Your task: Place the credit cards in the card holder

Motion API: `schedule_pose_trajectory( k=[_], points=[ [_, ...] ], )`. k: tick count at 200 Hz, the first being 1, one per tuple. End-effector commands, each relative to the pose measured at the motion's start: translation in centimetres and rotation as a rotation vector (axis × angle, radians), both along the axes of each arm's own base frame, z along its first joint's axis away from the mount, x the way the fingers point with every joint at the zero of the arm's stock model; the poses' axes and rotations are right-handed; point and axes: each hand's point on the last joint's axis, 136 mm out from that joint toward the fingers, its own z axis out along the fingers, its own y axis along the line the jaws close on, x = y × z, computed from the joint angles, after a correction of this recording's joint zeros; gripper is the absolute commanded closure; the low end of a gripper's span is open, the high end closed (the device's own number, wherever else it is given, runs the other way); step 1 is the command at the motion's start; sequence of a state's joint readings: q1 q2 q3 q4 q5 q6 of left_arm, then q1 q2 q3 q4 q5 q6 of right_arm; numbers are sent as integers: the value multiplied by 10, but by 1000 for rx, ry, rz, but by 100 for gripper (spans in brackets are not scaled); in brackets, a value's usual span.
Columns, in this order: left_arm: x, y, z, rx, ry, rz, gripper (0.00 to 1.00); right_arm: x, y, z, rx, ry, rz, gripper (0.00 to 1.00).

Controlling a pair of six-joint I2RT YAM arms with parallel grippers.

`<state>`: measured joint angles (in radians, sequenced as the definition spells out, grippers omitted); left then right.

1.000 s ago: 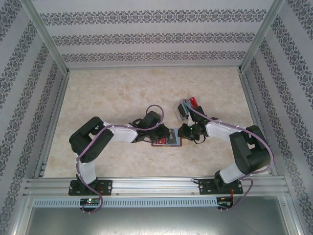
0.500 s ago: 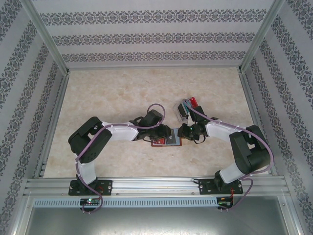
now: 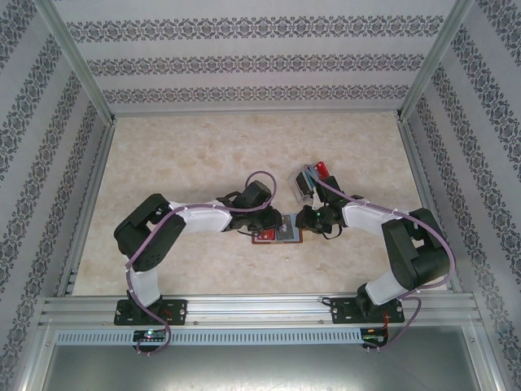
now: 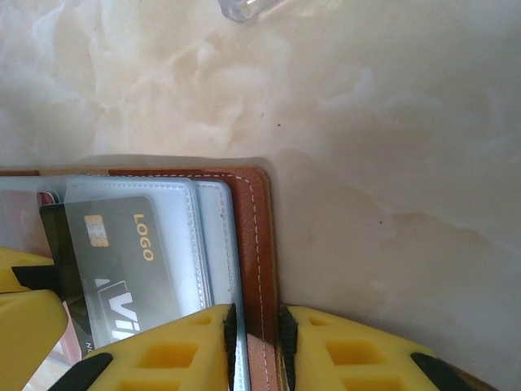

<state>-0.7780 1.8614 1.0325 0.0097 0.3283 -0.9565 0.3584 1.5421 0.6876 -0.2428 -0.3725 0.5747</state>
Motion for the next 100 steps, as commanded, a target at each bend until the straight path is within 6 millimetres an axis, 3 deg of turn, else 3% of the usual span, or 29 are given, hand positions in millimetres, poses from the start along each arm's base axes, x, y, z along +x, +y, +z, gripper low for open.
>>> schedule_pose_trajectory(
  k=[1,100],
  points=[
    [-1,-7,-5,24,-1,-38,72,-19,-7,-23,-69,80,22,75],
    [-4,-24,-6,-56,34,-79,67,-20,-7,-22,-67,77,23,75]
  ],
)
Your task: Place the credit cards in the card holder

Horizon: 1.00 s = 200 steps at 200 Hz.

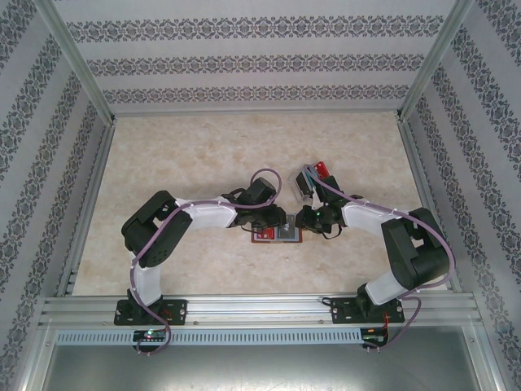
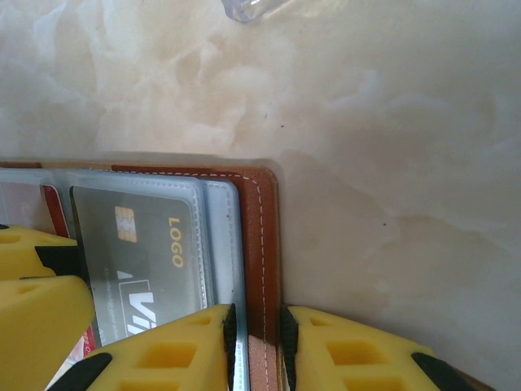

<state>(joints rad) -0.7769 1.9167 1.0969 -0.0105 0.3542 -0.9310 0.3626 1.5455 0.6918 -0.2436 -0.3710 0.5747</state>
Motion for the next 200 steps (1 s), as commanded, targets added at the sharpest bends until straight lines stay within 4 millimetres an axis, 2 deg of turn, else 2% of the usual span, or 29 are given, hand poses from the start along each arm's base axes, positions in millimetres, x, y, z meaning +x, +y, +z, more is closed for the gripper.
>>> schedule_pose_trajectory(
  k=[1,20,49,68,93,127,138,145,165,176,200],
  points=[
    [-10,-13,-3,-54,29,-44,67,-20,-8,-22,-66,76,20,75],
    [-12,-14,-2,-70,29,-51,66,-19,-9,-20,-69,66,11,74],
    [-10,6,2,8,1,9,64,-10,-6,-2,-43,17,-4,72],
    [-8,20,12,40,-43,42,58,-1,-7,18,-34,-41,-17,71],
    [-7,28,29,51,-96,50,51,8,-14,41,-22,-97,-43,68],
    [2,33,42,50,-116,71,49,31,-33,83,-74,-218,-49,66],
    [9,30,45,27,-114,76,49,42,-48,94,-149,-259,-62,66],
    [14,28,47,14,-108,78,48,50,-57,101,-189,-281,-69,61],
    [34,18,49,-5,-82,81,48,73,-63,115,-221,-310,-39,60],
    [48,10,55,-11,-81,85,47,85,-65,115,-258,-304,-14,61],
    [75,-3,53,11,-70,80,47,107,-67,110,-320,-277,29,67]
  ],
)
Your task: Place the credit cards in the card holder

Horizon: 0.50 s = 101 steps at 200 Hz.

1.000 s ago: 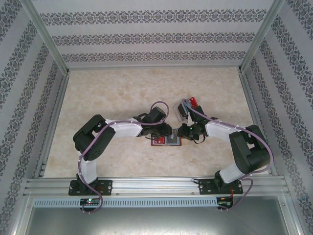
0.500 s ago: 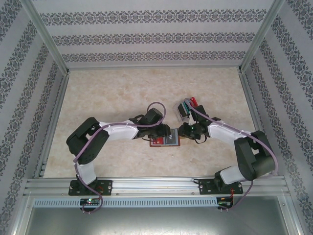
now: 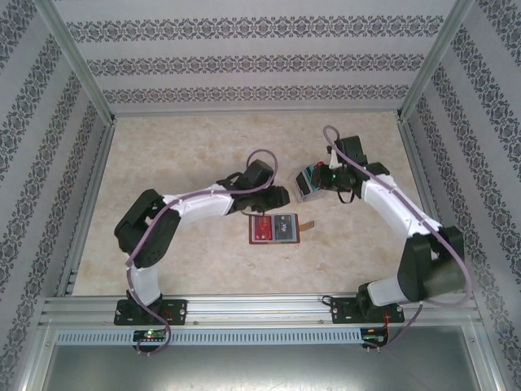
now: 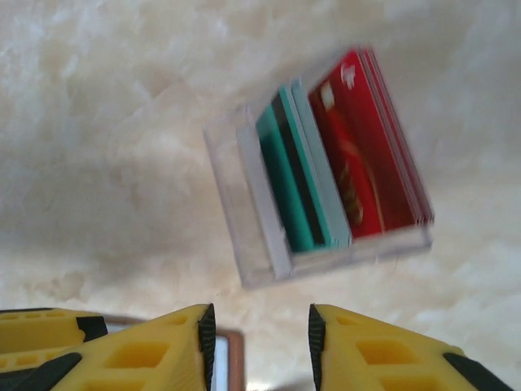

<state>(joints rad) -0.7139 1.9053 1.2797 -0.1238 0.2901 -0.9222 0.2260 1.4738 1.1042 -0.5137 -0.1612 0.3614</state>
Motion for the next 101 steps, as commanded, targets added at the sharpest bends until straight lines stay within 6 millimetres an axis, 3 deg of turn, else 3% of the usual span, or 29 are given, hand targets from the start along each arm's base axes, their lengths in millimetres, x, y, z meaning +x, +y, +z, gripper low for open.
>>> schedule_pose_trajectory(
  k=[1,43,101],
  points=[
    [20,-7,-2,28,31,-16,47,7,-12,-18,-139,72,53,67],
    [54,-20,-12,-14,78,2,45,30,-14,-27,-192,83,63,70],
    [78,-37,-24,-74,106,16,44,36,-7,-36,-164,110,88,70]
  ],
)
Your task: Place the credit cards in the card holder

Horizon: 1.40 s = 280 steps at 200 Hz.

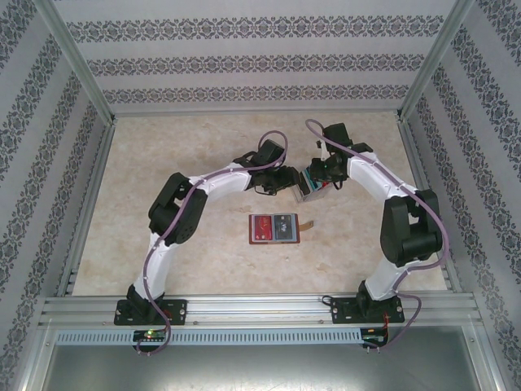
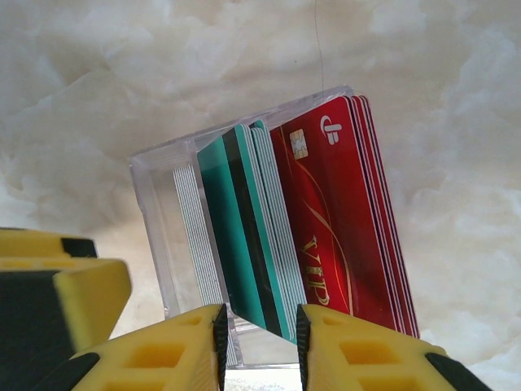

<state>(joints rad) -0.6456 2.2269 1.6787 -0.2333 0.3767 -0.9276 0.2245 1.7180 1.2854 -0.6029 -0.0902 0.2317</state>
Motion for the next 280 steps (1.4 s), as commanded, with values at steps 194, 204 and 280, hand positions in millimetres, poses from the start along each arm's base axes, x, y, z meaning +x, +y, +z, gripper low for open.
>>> schedule_pose_trajectory(
  k=[194,204,280],
  points=[
    [-28,69,-27,173,82,25,64,-9,58,-16,-138,65,201,68],
    [-30,69,-26,164,81,29,64,-10,66,-16,-113,68,208,68],
    [-29,64,-21,110,67,44,64,-6,84,-30,-123,83,179,68]
  ],
)
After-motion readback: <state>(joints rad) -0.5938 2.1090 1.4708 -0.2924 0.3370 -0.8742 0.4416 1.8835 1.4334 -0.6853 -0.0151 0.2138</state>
